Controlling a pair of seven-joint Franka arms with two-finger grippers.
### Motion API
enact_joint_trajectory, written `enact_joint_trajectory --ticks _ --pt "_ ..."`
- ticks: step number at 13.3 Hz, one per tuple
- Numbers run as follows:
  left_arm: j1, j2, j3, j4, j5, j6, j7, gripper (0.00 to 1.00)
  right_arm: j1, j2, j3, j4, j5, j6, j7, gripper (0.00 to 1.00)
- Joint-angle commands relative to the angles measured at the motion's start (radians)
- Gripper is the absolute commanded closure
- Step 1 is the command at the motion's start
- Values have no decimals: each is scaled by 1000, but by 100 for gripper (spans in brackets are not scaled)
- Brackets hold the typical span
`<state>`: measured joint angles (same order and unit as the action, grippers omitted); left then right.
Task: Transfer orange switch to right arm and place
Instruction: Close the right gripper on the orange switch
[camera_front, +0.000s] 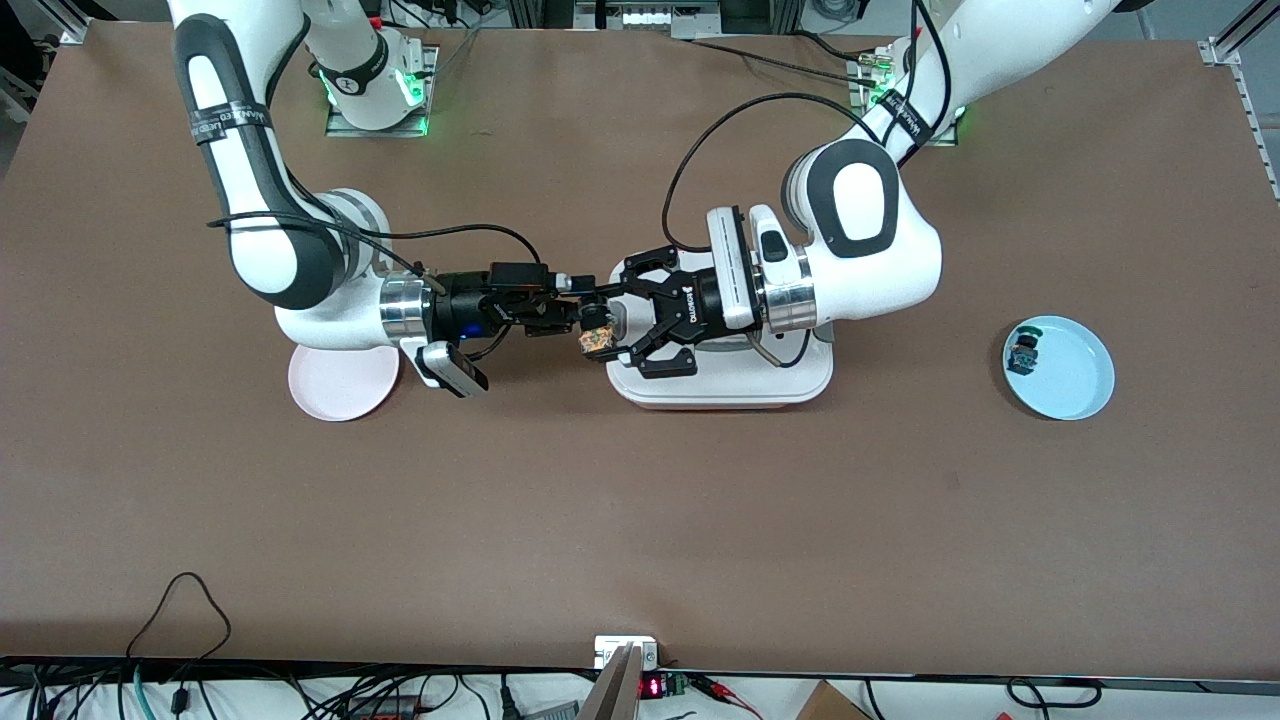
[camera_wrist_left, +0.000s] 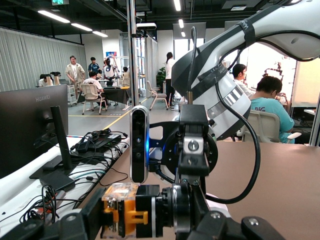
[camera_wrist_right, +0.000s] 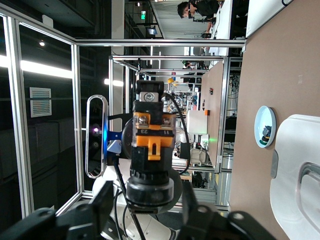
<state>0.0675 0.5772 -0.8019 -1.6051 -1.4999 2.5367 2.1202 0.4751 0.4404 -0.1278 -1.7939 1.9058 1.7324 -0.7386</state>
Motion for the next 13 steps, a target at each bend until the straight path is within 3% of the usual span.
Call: enact_joint_trajectory --ticks 1,5,10,13 --pt "-6 6 -2 14 -36 7 35 76 4 12 0 21 22 9 -15 47" --pt "-6 6 -2 14 -36 7 35 76 2 15 0 31 24 9 -13 57" --pt "-3 4 -2 14 -36 7 35 76 -3 21 0 39 25 1 -15 98" --pt "-5 6 -2 14 -36 5 35 76 -3 21 0 41 25 1 -13 100"
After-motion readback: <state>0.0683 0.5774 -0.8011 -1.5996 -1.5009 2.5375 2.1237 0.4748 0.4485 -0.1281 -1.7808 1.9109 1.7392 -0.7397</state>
